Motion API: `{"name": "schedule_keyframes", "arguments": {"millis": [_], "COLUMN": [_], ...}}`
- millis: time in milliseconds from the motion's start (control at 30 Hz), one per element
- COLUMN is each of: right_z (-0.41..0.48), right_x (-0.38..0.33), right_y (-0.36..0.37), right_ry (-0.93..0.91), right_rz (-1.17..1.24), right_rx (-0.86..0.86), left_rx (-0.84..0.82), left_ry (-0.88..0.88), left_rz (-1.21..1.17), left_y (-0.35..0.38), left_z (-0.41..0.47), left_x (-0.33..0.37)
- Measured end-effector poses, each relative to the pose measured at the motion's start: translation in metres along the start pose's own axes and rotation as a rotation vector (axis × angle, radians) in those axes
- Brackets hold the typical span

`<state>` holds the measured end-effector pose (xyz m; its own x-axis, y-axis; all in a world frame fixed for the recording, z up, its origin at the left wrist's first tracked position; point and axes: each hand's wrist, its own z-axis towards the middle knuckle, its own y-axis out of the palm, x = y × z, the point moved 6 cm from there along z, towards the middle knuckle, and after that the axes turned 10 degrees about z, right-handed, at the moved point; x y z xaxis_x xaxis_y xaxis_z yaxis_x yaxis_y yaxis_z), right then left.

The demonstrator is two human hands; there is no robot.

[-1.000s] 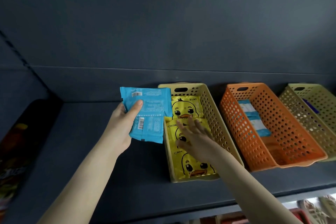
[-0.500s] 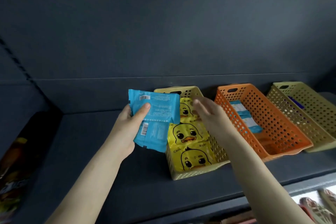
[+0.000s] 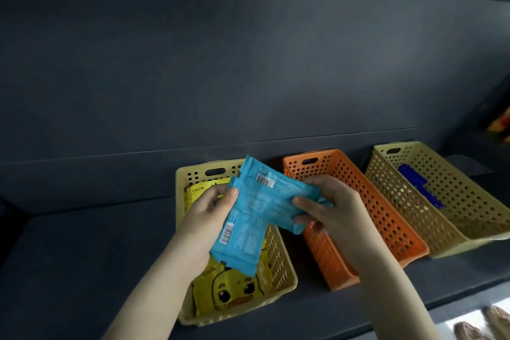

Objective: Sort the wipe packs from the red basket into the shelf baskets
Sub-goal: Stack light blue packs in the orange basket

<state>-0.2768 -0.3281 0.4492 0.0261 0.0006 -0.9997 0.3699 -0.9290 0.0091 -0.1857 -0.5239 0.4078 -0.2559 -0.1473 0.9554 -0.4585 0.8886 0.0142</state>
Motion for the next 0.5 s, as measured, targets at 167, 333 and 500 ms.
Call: {"name": "schedule_keyframes", "arguments": {"millis": [167, 333, 500], "right_z": [0.016, 0.042, 0.057], "right_x": [0.005, 0.028, 0.056], "right_y": [-0.041, -0.083, -0.116], "right_ry": [0.073, 0.048, 0.176], "right_rz": [0.250, 0.343, 0.441], "right_rx": [0.038, 0.178, 0.271], "left_rx": [0.063, 0.172, 0.126], "left_ry": [0.017, -0.011, -0.043], "left_rz": [-0.035, -0.068, -0.137], "left_y": [0.040, 0.056, 0.082], "left_z": [0.006, 0.019, 0.023], "left_x": [0.003, 0.002, -0.005]}}
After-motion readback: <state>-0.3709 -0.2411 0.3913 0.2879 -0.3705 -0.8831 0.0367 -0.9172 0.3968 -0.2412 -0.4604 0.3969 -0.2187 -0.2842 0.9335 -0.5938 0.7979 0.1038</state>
